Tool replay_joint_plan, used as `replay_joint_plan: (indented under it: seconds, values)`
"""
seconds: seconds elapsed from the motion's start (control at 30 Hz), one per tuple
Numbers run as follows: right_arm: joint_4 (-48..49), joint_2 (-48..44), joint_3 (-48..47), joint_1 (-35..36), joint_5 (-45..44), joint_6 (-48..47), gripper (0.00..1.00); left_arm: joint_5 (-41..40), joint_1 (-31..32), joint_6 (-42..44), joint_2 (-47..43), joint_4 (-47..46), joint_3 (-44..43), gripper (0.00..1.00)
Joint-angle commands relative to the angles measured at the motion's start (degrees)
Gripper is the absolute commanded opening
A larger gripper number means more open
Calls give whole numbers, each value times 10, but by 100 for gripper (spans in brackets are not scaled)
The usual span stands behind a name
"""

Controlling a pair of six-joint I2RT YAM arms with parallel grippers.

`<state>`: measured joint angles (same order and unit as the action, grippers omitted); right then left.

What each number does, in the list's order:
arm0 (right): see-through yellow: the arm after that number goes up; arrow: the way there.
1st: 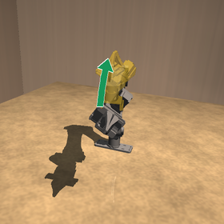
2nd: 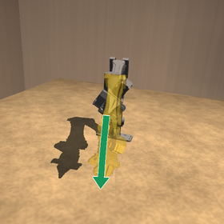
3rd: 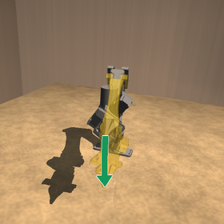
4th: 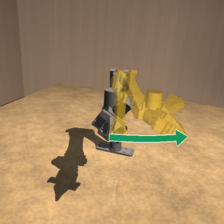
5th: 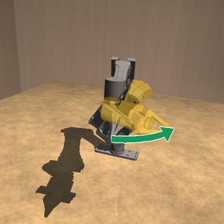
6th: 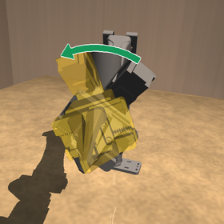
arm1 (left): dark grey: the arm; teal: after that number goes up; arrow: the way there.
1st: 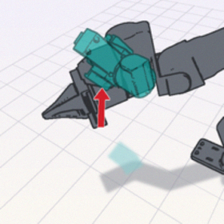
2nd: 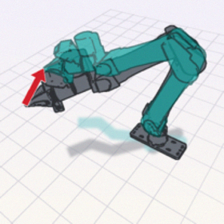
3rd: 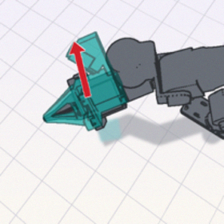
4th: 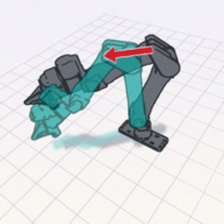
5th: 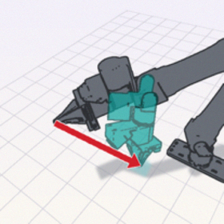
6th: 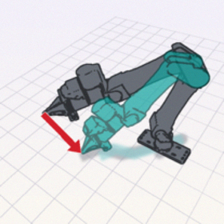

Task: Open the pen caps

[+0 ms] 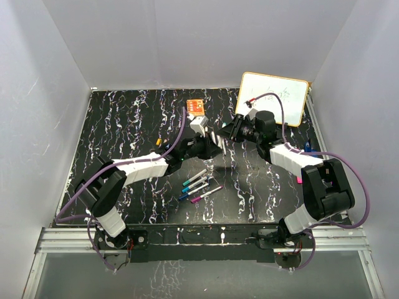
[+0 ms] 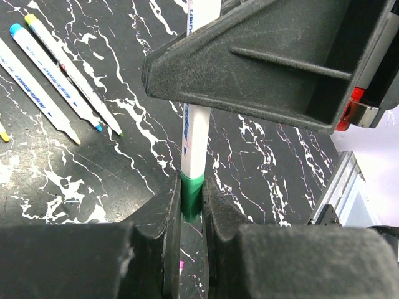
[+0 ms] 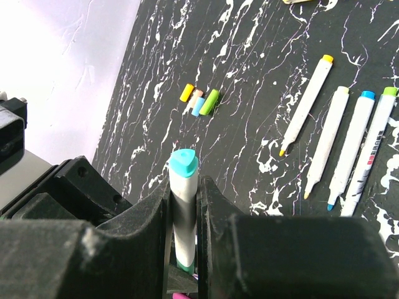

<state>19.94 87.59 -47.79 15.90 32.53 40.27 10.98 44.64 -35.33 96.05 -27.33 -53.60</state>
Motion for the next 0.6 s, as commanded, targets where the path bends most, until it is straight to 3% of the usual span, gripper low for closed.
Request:
replay_joint_plan:
  seconds: [0.0, 0.2, 0.57]
  values:
    - [93, -15, -29, -4, -89, -13, 0, 51, 4, -31, -19, 24, 37, 0]
    - [105, -2, -51, -4, -135, -27, 0, 89, 3, -59, -42, 18, 86, 0]
    - [138, 25, -83, -4, -143, -16, 0, 88, 5, -49, -113, 42, 152, 0]
